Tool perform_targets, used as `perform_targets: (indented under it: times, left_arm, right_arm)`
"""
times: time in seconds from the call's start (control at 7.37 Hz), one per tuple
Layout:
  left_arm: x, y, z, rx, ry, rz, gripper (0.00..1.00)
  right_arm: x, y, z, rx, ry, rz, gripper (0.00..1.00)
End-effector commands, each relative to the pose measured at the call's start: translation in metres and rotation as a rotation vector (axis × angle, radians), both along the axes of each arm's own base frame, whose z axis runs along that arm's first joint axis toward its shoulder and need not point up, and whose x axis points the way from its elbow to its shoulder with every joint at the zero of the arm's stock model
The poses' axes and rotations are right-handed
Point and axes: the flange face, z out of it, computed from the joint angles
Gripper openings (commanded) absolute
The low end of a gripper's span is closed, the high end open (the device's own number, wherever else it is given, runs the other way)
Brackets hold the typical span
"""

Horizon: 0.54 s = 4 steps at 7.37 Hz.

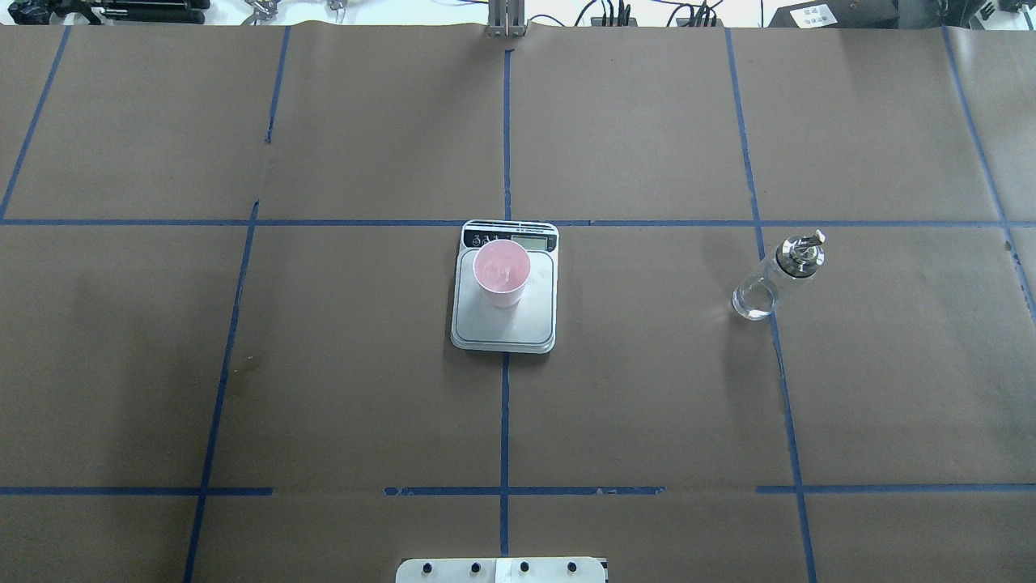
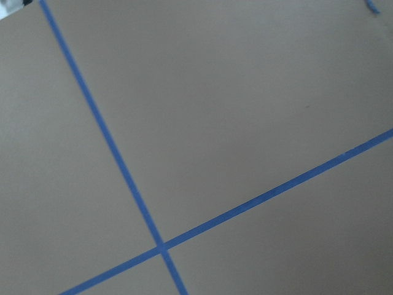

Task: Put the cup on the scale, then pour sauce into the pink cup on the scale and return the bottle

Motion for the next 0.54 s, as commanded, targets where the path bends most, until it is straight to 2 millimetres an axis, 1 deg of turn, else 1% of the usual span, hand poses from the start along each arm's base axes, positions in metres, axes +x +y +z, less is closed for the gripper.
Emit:
perform_targets:
  times: [0.0,0.14,0.27,0.41]
  left_arm:
    - [-0.007,0.007,0.017,-0.080,0.020,-0.063,1.00]
    - [-0.006,0.011,0.015,-0.070,0.021,-0.062,1.00]
    - [-0.006,0.012,0.017,-0.056,0.022,-0.062,1.00]
    - [-0.004,0.011,0.015,-0.056,0.022,-0.067,1.00]
  right_arm:
    - [0.020,0.008,-0.015,-0.018,0.013,0.019,1.00]
    - [0.003,0.006,-0.030,0.008,0.034,-0.015,1.00]
    - [-0.003,0.003,-0.027,-0.011,0.077,-0.030,1.00]
    - [-0.010,-0.002,-0.029,-0.042,0.084,-0.047,1.00]
